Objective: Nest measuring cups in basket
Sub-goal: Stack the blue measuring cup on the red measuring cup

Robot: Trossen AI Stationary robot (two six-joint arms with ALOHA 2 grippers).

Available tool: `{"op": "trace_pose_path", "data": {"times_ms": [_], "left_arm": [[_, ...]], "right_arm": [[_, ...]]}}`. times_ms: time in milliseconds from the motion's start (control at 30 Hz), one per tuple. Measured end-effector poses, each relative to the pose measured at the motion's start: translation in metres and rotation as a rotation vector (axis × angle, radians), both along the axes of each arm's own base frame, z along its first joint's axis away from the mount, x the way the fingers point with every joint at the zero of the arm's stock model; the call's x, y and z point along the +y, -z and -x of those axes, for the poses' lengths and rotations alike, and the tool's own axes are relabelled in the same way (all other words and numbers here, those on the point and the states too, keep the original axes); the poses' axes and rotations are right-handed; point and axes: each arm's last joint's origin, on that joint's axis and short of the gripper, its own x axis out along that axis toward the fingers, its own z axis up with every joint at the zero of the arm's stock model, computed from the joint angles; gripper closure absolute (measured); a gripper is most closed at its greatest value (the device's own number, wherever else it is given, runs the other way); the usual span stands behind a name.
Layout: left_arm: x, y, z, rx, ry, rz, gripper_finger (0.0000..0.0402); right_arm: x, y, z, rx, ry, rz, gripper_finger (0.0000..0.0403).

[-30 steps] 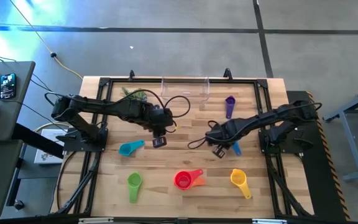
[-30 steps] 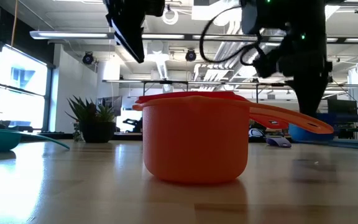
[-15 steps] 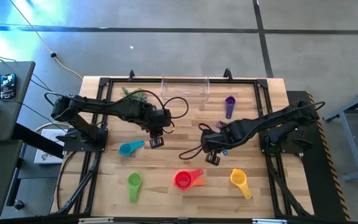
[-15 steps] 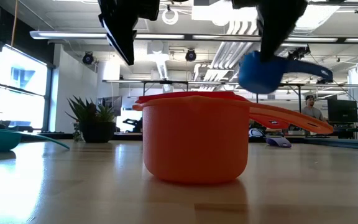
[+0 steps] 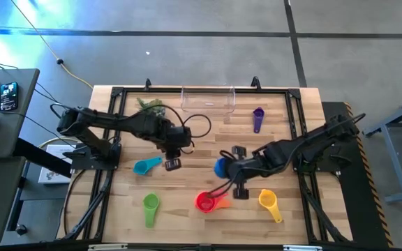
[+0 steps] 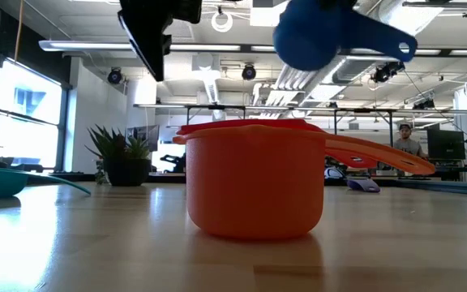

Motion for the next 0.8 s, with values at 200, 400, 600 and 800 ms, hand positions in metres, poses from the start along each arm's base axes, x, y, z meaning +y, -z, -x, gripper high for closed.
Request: {"op": "trace_pose_path", "data": {"times_ms": [200,400,600,800], "left_arm": [[-0.024,0.001,0.007,0.044,0.047,0.004,0.0323],[-0.050,-0.001,0.016,0.058,0.082,0.015,0.0323],[-0.071,-0.008,0.028,0.038,0.076,0.042,0.0323],[-0.086,-0.010,0.035,0.028,0.047,0.069,0.0323]], "right_arm": [[0.019,0.003,-0.008,-0.080,-0.058,-0.021,0.0402],[0.036,0.012,-0.020,-0.151,-0.164,0.018,0.0402],[0.042,0.024,-0.026,-0.140,-0.254,0.083,0.0402],[0.047,0.036,-0.034,-0.136,-0.368,0.159,0.0400]]}}
